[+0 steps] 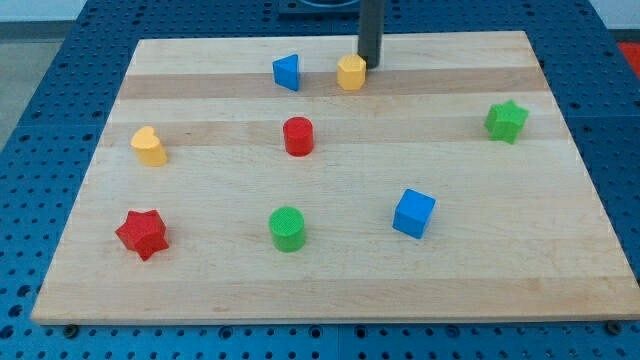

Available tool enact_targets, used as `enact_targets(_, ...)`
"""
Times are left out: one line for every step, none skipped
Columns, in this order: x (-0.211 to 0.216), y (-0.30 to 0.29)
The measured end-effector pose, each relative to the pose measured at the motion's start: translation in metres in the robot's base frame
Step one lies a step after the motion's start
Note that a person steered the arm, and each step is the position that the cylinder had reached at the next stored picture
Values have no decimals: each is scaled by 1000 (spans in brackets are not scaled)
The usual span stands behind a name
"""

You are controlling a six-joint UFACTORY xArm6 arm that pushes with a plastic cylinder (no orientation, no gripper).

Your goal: Point your arm at red circle

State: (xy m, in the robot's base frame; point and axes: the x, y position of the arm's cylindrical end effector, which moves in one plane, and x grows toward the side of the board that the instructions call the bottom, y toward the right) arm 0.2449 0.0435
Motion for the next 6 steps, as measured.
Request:
enact_targets(9, 3)
enact_targets(92, 34)
enact_targets(184, 61)
enact_targets(220, -38)
enact_targets(222, -104)
enact_targets(210, -119)
